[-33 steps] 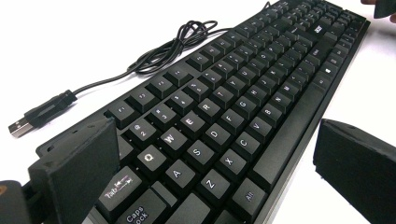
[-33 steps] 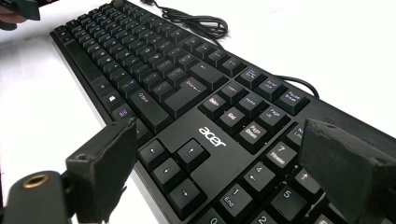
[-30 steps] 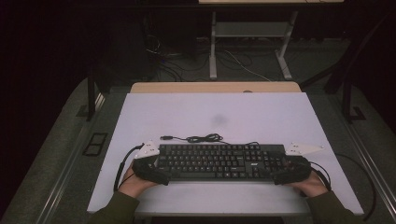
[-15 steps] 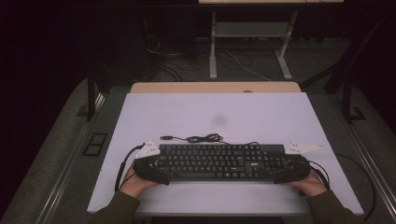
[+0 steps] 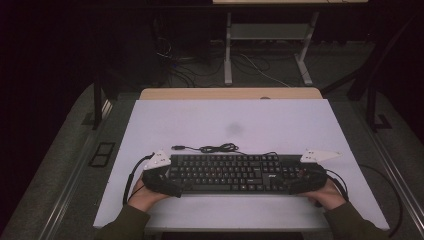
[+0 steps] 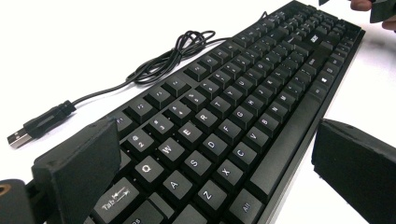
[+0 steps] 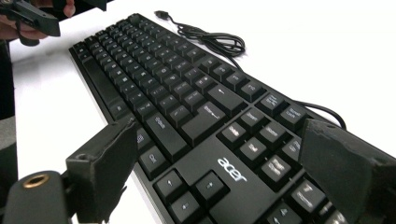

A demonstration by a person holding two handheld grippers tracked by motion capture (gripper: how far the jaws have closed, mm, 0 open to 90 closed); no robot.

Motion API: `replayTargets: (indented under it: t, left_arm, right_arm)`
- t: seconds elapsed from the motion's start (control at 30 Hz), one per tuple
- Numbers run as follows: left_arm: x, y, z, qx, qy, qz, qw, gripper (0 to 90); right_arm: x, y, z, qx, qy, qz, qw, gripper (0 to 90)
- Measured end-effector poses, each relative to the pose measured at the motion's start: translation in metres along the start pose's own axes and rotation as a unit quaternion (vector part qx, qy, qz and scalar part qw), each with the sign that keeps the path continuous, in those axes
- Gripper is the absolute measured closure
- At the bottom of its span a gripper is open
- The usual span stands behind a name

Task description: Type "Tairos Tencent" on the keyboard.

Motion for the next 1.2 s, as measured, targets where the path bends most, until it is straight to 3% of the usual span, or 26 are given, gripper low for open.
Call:
replayTargets:
  t: [0.5,1.2]
  left_arm:
    - [-0.004,0.003,0.003,0.002,0.007,-0.005,1.0,0.0]
    - [-0.012,0.007,-0.002,-0.001,0.005,-0.003,1.0,0.0]
  right_arm:
    - [-0.011,0.006,0.008,0.006,0.01,0.003,0.9999,11.6]
    - [-0.028,0.016,0.018,0.018,0.019,0.01,0.9996,11.6]
Point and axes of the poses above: each handheld gripper's, and its own axes: x roughly backward along the jaws, y roughly out of its top, z roughly to its left, the point moved 8 cm from there along -x, roughly forward along the jaws, and after that the axes turned 6 degrees about -x, right-handed, at the moved point
